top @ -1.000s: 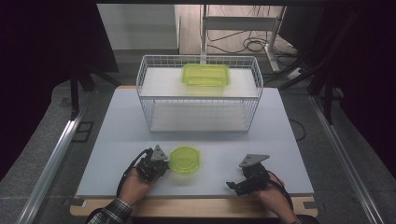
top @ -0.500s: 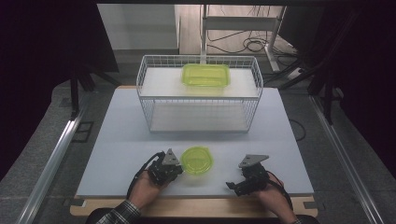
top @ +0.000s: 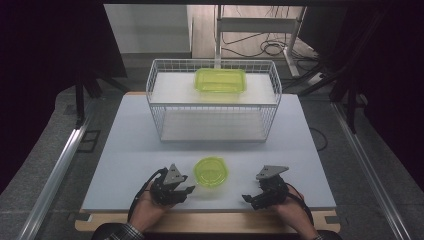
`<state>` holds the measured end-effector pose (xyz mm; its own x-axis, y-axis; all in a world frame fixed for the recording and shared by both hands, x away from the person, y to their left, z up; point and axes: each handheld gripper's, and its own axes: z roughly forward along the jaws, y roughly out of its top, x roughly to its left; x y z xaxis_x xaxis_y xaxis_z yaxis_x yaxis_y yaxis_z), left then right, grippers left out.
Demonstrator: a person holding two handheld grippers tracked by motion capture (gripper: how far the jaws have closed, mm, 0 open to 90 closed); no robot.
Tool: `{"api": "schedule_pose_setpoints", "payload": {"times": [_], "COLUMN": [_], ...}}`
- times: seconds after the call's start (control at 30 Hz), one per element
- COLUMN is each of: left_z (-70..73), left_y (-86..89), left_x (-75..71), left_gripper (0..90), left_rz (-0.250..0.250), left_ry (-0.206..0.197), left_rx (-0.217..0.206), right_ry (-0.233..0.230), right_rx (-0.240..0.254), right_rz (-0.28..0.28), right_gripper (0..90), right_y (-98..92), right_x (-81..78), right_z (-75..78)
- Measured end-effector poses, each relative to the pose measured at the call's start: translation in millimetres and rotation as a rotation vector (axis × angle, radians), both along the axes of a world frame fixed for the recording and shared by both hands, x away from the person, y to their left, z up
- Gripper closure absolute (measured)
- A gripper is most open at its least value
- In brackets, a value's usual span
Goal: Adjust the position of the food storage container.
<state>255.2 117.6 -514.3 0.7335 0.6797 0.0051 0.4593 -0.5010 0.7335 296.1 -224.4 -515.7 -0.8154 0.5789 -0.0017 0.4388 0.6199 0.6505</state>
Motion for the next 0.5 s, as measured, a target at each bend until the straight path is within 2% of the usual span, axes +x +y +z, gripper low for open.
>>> {"api": "schedule_pose_setpoints", "payload": {"times": [0.27,0.5], "left_z": [0.1,-2.4], "left_y": [9.9,16.0], "left_x": [-11.2,-20.6], "left_gripper": [20.4,12.0], "left_rz": [0.045,0.061], "left_ry": [-0.024,-0.035], "left_rx": [-0.006,0.046], "right_ry": [-0.001,-0.001], "right_rx": [0.002,0.009], "right_rz": [0.003,0.000], "right_gripper": [8.3,8.1], "right_y": [0.3,0.1], "right_x": [0.0,0.3], "right_z": [-0.6,-0.8]}}
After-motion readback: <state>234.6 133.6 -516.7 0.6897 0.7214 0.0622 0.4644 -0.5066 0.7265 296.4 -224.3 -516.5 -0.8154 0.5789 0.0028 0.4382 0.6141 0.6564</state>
